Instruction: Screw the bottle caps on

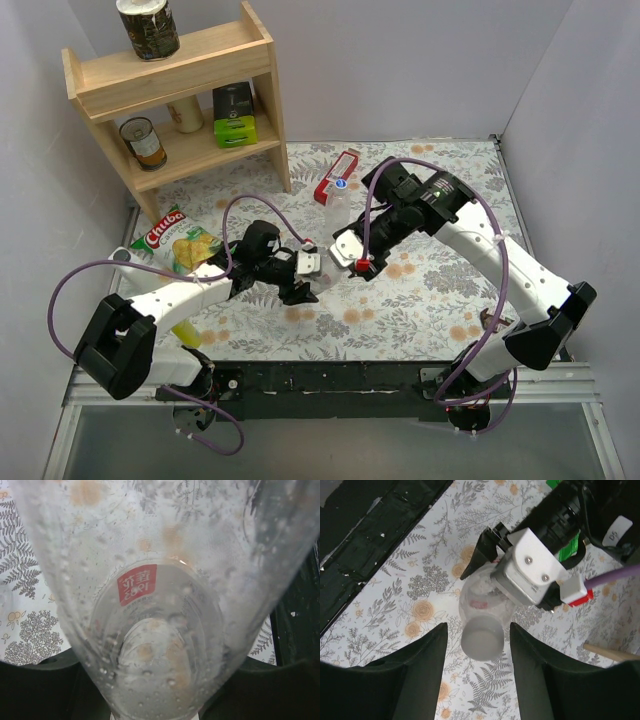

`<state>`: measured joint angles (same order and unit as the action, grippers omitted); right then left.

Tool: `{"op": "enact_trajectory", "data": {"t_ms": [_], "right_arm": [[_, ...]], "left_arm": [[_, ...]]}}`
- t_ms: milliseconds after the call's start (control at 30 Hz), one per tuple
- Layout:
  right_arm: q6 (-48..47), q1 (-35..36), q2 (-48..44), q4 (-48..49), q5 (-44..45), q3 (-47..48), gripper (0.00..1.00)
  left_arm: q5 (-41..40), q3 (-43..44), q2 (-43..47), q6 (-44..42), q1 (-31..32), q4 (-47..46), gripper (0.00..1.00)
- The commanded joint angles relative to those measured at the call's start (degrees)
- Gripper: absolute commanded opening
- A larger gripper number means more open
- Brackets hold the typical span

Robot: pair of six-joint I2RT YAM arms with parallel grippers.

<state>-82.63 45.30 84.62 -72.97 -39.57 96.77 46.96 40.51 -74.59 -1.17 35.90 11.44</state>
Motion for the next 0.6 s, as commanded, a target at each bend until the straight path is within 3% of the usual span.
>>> {"op": "enact_trajectory", "data": {"t_ms": [0,167,567], "right_arm": [[-3.1,1.2,-0.7,-2.0,-2.9,1.9,0.60],[-2.6,1.6,-0.9,-2.0,-2.4,1.8,0.52],[2.9,0.4,-1.2,3.6,2.6,0.0,0.55]], "left_arm": [[-0.1,1.9,0.1,3.3,-0.1,-2.2,0.00],[0.1,1.6,0.3,4.0,-0.4,-2.7,0.00],[-0.1,1.0,0.8,2.3,-0.7,-2.7,0.00]]}}
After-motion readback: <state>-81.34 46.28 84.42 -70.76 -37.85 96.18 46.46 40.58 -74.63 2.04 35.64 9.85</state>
